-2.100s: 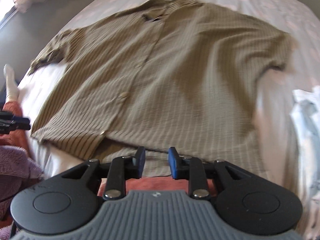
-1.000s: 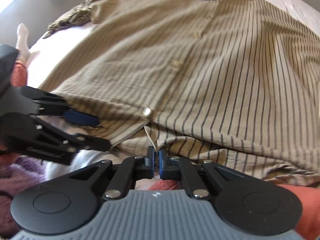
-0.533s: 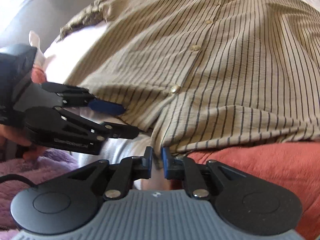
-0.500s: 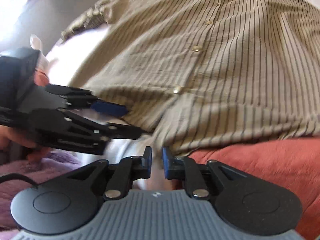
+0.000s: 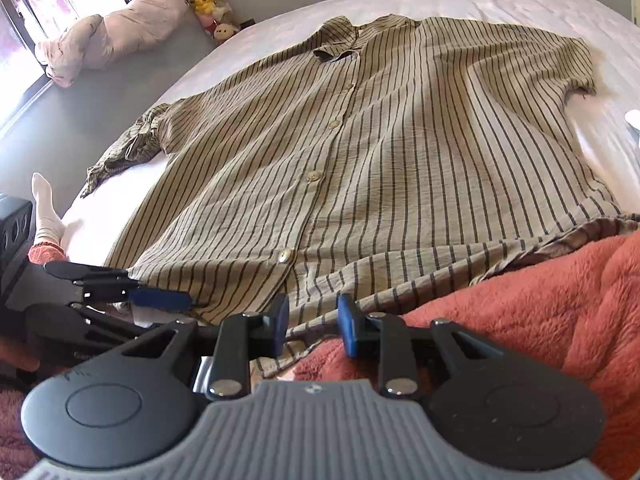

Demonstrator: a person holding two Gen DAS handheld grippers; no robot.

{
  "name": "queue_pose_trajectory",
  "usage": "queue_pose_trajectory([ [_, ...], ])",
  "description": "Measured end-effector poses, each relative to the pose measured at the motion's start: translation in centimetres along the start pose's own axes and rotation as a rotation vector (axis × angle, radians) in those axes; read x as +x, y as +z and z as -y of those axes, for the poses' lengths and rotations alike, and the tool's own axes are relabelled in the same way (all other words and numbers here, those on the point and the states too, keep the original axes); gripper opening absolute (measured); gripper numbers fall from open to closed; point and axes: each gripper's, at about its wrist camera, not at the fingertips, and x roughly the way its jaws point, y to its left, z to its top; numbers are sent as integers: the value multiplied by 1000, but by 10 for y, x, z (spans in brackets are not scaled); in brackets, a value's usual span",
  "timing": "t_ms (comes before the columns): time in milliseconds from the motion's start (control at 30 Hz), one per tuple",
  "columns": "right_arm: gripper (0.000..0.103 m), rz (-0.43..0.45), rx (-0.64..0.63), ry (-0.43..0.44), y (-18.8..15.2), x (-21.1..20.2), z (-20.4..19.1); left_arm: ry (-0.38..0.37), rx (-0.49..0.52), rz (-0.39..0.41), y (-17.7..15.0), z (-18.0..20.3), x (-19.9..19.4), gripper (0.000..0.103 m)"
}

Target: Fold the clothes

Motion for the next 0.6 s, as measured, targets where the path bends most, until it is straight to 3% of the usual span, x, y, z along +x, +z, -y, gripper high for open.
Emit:
queue_pose_trajectory([
  [300, 32, 21, 10, 38, -2, 0, 8, 1, -18, 6, 1, -3, 13, 54],
  [333, 32, 22, 9, 38, -3, 0, 8, 3, -21, 0, 3, -4, 17, 50],
  [467, 32, 25, 12, 42, -3, 0, 7, 33, -47, -31, 8, -5, 25, 14],
  [533, 32, 27, 13, 44, -3, 0, 7, -10, -105, -43, 10, -10, 22, 3],
  [600, 32, 29, 15, 46, -3, 0, 7, -60, -168, -33, 13, -14, 12, 2],
])
